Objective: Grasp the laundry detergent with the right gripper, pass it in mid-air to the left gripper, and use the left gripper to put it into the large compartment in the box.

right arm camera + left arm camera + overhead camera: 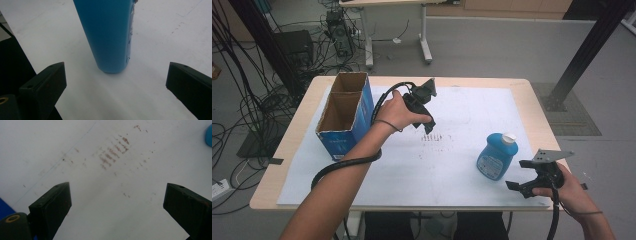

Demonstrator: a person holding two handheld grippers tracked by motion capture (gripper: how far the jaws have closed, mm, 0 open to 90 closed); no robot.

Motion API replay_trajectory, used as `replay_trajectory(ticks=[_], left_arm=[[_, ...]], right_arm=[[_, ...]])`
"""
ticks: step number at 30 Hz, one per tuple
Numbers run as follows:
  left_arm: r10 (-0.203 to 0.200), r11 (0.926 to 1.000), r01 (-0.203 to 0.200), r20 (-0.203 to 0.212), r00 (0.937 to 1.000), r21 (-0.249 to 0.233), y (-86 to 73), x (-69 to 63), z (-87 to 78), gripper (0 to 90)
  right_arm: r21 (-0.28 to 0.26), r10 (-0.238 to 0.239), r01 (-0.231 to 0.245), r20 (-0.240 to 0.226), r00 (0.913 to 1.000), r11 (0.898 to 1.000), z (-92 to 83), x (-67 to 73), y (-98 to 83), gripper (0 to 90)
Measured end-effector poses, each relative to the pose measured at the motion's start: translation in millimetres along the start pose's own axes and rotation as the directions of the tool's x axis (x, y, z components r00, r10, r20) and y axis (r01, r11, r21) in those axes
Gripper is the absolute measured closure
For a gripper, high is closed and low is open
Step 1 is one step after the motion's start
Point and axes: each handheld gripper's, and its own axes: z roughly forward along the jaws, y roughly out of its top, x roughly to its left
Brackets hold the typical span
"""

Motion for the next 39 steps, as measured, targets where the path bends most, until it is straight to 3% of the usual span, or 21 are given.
replay_trajectory(ticks=[22,39], left_arm=[[-0.008,1.0000,0.008,-0.002,1.0000,0.005,-1.2,3.1,0.8,8.4],[-0.007,0.9999,0.007,-0.008,0.9999,0.008,-0.5,1.6,1.9,8.3]], right_arm=[[-0.134,0.011,-0.012,-0.009,0.9999,0.991,9.4,0.8,-36.8,3.1],[-0.200,0.007,-0.011,-0.020,0.9998,0.980,23.2,2.1,-49.6,3.2]])
